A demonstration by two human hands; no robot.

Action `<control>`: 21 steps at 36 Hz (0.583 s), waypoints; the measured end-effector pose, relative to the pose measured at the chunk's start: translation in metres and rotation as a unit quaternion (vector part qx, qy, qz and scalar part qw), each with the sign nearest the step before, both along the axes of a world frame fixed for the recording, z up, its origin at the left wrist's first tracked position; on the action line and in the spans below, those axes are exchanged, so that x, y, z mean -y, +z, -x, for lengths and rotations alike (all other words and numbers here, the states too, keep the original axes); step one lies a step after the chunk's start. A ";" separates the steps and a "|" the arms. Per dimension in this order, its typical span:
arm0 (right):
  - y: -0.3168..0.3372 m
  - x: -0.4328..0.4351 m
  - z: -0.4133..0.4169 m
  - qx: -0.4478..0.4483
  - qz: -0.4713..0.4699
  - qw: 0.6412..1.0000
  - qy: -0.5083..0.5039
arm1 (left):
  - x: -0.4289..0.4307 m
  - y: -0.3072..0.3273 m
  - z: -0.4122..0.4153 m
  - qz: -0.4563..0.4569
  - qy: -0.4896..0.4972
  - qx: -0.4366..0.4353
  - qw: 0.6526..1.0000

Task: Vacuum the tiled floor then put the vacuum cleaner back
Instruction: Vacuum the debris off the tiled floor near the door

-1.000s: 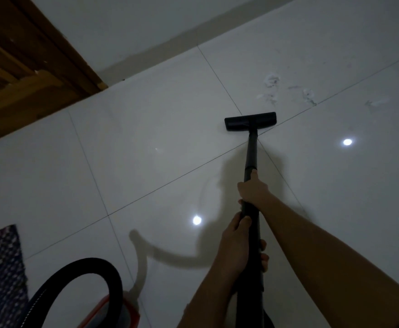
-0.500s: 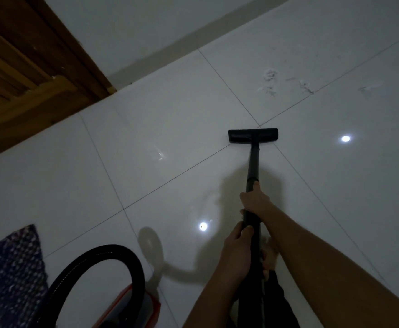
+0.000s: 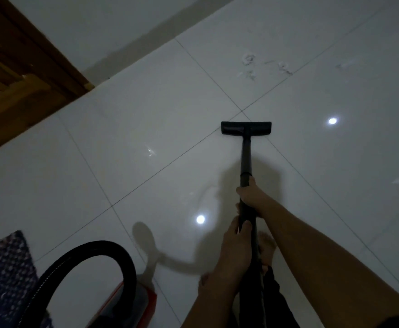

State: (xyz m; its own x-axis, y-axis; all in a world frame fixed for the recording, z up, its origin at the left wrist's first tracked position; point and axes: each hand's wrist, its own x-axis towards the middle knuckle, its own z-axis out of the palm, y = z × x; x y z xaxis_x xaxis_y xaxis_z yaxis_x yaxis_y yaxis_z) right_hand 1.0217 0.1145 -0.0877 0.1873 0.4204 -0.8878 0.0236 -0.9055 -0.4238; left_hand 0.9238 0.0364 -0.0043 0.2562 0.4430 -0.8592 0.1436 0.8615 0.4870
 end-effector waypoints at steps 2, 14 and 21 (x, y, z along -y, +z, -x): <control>-0.001 -0.006 -0.011 -0.003 0.019 1.000 0.009 | -0.004 -0.002 -0.011 -0.005 -0.004 -0.005 1.000; -0.003 -0.060 -0.081 -0.012 0.025 0.999 0.031 | -0.052 -0.002 -0.081 0.003 0.020 -0.006 1.000; -0.001 -0.101 -0.117 -0.022 -0.014 0.999 0.037 | -0.093 0.003 -0.117 0.014 0.045 0.027 0.999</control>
